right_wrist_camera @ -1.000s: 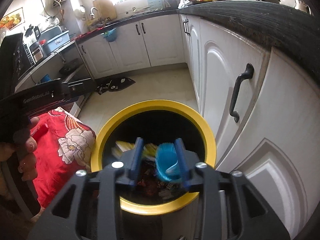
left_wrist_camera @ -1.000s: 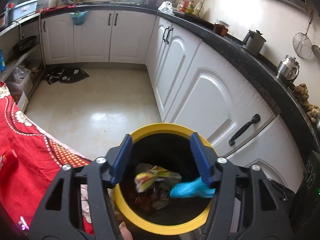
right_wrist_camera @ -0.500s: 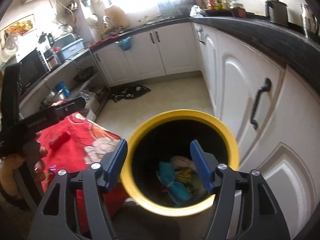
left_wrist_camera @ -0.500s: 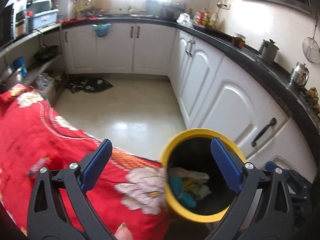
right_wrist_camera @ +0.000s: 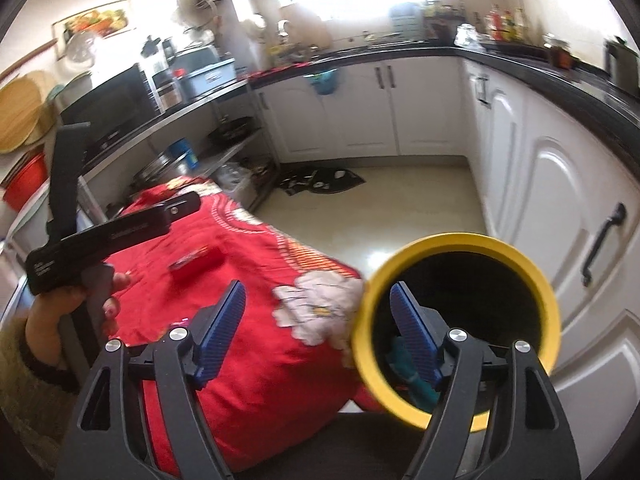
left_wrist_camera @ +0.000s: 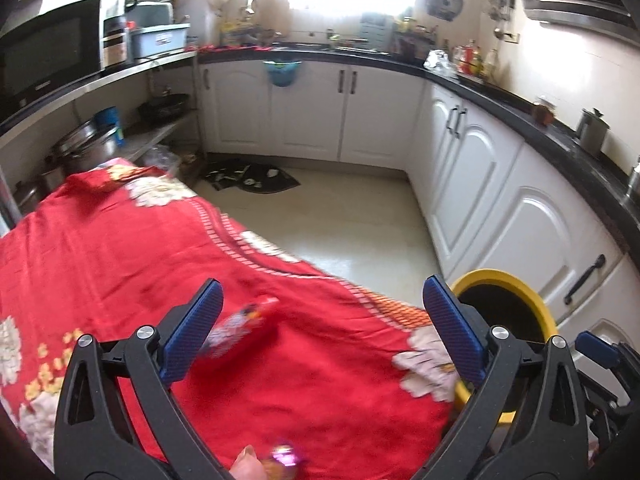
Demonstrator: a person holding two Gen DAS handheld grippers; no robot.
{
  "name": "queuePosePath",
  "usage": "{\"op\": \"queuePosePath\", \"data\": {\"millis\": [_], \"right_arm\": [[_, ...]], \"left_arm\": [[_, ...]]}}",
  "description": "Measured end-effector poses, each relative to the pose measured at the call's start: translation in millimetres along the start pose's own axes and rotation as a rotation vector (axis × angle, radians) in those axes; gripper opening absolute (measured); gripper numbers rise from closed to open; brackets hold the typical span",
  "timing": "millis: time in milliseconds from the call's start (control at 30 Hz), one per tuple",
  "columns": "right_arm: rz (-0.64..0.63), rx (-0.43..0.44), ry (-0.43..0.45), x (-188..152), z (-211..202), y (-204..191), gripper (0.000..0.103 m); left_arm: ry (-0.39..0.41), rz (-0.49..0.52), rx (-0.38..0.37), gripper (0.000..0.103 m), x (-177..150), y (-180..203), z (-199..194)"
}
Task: Collect trash
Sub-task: 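Move both tools back over the red tube and snack wrapper, then grasp the red tube with the left tool while the right tool grasps the snack wrapper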
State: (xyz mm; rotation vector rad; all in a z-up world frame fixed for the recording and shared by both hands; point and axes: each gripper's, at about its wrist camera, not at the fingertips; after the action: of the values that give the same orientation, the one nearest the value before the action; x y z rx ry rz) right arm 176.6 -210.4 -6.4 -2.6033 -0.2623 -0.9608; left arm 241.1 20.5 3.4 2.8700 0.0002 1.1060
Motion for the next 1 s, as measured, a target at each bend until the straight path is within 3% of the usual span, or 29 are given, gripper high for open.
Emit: {"op": "queuePosePath", "data": {"millis": [267,600,1000], "right_arm": [[-0.094,0.064,-0.049,0,21,-60,0.073],[-0.184,0.117,-0.126,-10,46,-111,0.073],[-0.193,0.180,-0.283,-37,95,-149,0.072]], "left_arm": [[-0.019,-0.024,0.065,0.092,-7,-47,0],[-0.068,0.002,0.077,0.092,-9,-84,11],[-0.189,0.053,-0.028,0.074,-17,-95,47]]}}
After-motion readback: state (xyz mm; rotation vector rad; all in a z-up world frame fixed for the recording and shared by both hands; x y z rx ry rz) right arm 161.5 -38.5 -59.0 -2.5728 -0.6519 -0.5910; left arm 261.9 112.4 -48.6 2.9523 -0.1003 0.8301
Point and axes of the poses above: each gripper's, at about its wrist camera, not at the fingertips, and z roughly the way its jaws point, y to its right, x to its top, and after that the axes turned 8 degrees about -y, right-handed
